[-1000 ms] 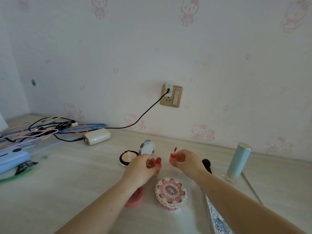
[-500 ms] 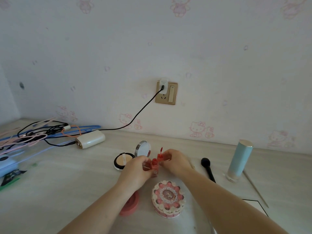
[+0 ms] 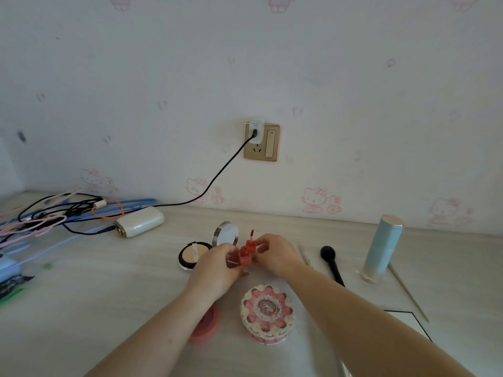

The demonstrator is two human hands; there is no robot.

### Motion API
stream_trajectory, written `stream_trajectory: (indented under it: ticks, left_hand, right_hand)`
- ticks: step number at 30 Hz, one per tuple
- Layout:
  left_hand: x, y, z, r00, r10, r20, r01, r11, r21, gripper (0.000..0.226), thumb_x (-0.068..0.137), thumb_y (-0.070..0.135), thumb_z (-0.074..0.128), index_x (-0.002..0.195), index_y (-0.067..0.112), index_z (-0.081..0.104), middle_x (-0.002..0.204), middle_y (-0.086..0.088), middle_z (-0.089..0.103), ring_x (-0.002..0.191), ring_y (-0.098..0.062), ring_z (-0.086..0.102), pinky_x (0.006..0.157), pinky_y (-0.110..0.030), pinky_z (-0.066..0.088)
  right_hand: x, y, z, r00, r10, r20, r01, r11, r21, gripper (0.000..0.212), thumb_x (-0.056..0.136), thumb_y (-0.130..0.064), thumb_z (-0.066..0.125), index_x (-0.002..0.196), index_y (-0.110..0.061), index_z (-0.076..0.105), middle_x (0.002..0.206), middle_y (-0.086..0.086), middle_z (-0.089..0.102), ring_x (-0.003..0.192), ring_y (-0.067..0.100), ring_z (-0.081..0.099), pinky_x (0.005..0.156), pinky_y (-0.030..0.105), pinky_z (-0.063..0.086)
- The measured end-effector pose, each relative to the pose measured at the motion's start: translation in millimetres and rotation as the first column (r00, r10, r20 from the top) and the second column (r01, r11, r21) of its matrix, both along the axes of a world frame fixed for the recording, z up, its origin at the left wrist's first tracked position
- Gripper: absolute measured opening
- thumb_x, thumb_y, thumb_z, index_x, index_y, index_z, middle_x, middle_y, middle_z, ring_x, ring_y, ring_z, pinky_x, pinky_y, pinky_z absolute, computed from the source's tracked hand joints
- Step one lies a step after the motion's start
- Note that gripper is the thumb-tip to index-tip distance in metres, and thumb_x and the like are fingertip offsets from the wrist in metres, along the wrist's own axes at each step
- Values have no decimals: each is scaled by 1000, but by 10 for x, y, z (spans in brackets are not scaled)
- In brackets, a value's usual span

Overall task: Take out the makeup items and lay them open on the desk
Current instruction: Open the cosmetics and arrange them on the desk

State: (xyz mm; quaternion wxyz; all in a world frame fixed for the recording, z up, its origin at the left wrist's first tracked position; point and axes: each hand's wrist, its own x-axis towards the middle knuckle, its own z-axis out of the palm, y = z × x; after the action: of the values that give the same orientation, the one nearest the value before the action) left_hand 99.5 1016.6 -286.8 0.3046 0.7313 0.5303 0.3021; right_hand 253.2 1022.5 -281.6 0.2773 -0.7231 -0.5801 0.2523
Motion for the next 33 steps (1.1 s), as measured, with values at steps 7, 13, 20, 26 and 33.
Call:
stream_trajectory:
  ticks: [7,13,20,26,33]
  left_hand:
    - [-119,-85,24,999,-11,31,11,1000,1,30,81,18,69,110,22,62,101,9,64,92,-5,63,83,-20,49]
    - [-237,-261,102,996,26,80,-35,993,111,33,80,11,68,82,41,55,90,17,63,84,0,63,80,-22,51]
    - [-3,-573,234,994,-100,48,89,976,197,11,84,16,66,91,24,67,85,16,65,80,5,59,70,-4,42]
    - [508,-493,284,967,-204,-151,231,955,185,20,87,23,62,107,22,66,102,12,67,93,-3,62,83,-18,47]
    - [969,-247,279,800,-196,-568,395,884,251,35,92,21,54,127,22,56,129,-3,57,119,-23,53,96,-39,46]
  right_hand:
    - [116,-140,21,998,-18,-61,21,998,60,35,81,-32,70,113,-25,60,110,-7,61,97,10,57,78,24,46]
    - [352,-455,207,995,-57,-88,74,977,202,26,86,-22,65,112,-23,61,99,-9,59,87,6,55,68,17,43]
    - [784,-770,399,982,-171,-73,184,957,223,27,87,-16,62,113,-18,61,96,-5,61,87,11,56,85,27,46]
    - [773,-913,319,977,-111,180,104,993,52,41,87,-23,63,126,-19,53,116,-1,61,103,15,57,87,25,45]
    - [700,-774,187,924,-44,379,85,992,-94,53,84,-29,59,134,-20,44,130,3,52,113,21,56,90,33,48]
